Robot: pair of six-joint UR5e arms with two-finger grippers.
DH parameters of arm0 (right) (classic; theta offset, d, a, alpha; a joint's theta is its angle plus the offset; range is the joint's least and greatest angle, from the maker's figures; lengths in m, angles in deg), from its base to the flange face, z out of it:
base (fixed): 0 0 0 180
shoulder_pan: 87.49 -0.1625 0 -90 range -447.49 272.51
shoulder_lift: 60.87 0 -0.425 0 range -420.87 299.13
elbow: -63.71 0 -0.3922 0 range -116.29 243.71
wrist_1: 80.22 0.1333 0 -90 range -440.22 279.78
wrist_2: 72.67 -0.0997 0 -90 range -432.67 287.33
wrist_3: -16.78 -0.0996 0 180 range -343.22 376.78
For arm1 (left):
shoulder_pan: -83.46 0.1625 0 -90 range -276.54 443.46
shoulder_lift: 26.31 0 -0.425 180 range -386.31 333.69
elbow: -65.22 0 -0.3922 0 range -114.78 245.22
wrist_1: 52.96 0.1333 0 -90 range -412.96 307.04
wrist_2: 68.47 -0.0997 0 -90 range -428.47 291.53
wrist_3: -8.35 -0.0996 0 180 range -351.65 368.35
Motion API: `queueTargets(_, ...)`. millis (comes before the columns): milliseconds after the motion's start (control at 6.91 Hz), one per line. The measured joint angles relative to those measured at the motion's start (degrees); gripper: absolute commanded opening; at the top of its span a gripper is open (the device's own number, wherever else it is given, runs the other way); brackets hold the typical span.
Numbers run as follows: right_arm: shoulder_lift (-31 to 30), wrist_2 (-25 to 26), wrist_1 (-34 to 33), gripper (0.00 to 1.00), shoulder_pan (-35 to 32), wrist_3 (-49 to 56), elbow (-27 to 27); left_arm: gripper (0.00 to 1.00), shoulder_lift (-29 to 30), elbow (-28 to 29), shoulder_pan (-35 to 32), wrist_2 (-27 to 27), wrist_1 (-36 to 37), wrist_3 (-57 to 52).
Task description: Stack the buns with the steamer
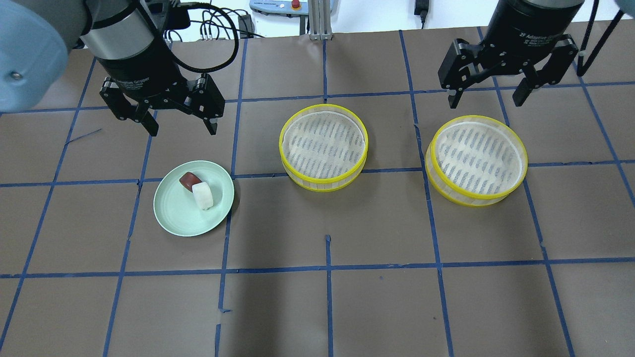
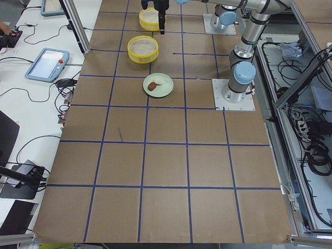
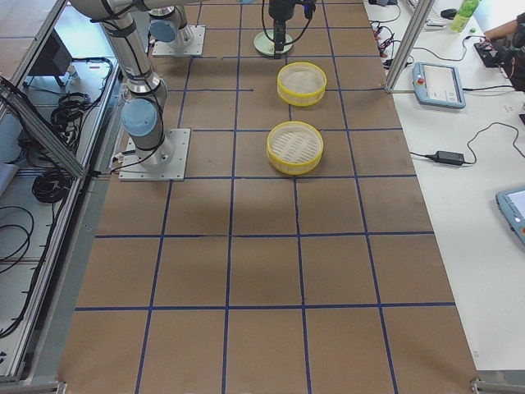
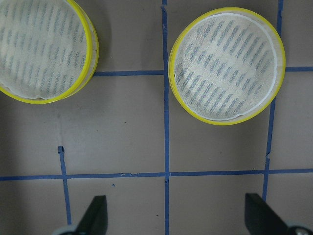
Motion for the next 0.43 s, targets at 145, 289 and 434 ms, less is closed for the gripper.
queueTargets(145,0.0,0.0,-0.1,1.00,0.0,0.0,0.1,1.00,0.0,0.0,0.1,0.0,-0.1,0.1)
queueTargets(289,0.0,0.0,-0.2,1.00,0.1,0.0,0.1,1.00,0.0,0.0,0.3,-0.2,-0.1,-0.1)
queueTargets(434,0.2,-0.1,-0.2,1.00,0.4,0.2,0.1,1.00,-0.1,0.0,0.5,-0.4,-0.2,-0.4)
